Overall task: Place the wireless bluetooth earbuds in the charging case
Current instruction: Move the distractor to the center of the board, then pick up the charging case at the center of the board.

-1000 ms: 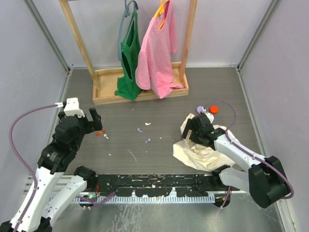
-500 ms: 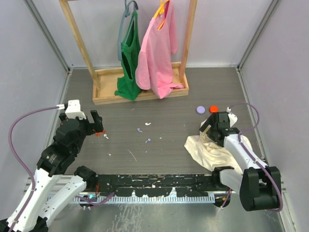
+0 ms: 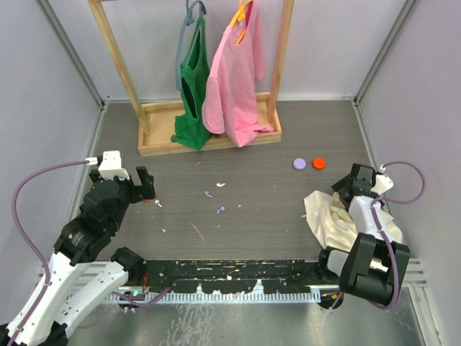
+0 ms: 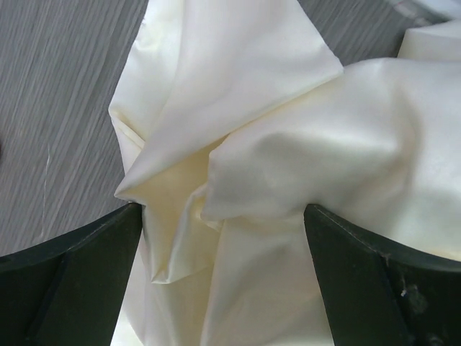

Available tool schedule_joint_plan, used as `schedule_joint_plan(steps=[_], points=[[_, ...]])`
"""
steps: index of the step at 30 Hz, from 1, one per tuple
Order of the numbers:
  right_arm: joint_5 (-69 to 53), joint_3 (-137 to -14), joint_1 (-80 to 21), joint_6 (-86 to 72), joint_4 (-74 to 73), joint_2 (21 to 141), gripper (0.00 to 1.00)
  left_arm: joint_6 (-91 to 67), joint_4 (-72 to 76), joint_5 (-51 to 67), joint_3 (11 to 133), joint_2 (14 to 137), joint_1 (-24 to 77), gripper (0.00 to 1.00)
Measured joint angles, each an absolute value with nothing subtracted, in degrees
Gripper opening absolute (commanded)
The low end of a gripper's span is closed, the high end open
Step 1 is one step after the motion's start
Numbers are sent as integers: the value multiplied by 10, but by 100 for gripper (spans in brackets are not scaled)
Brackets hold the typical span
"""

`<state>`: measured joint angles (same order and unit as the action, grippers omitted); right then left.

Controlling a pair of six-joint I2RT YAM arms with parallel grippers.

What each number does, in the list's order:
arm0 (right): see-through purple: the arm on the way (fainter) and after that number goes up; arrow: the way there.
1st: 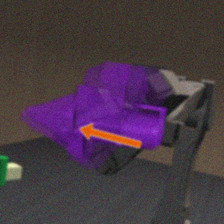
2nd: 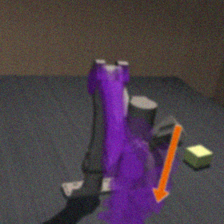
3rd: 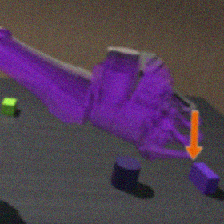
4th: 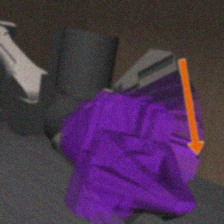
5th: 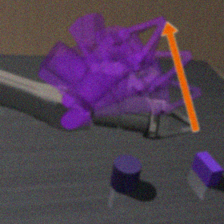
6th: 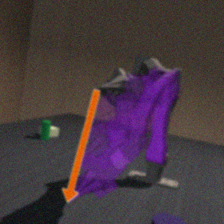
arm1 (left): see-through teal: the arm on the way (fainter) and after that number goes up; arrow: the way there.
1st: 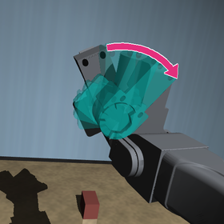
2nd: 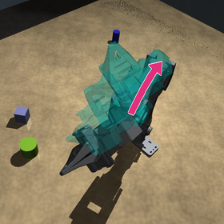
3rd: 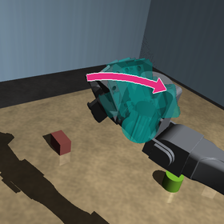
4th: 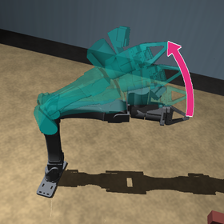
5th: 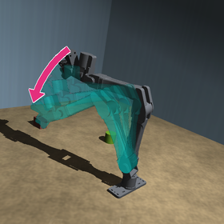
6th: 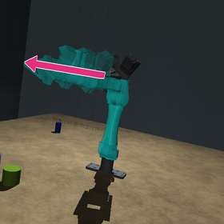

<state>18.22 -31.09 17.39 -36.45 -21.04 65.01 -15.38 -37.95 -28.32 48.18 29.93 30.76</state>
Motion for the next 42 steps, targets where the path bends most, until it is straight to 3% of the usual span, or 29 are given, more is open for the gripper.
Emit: schedule_joint_plan(steps=[8, 14, 21, 27, 37, 42], points=[[184, -332, 196, -327, -201, 637, 100, -154, -380, -289, 482, 296, 309, 98], [113, -339, 193, -282, -206, 538, 100, -154, -380, -296, 482, 298, 306, 98], [76, -367, 95, -224, -206, 525, 100, -155, -380, -296, 482, 302, 286, 98], [67, -411, 11, -178, -180, 616, 100, -156, -380, -296, 482, 307, 276, 98], [73, -484, 18, -124, -131, 782, 99, -156, -380, -288, 481, 322, 276, 98], [48, -524, 57, -110, -109, 868, 90, -156, -380, -286, 480, 326, 285, 98]])
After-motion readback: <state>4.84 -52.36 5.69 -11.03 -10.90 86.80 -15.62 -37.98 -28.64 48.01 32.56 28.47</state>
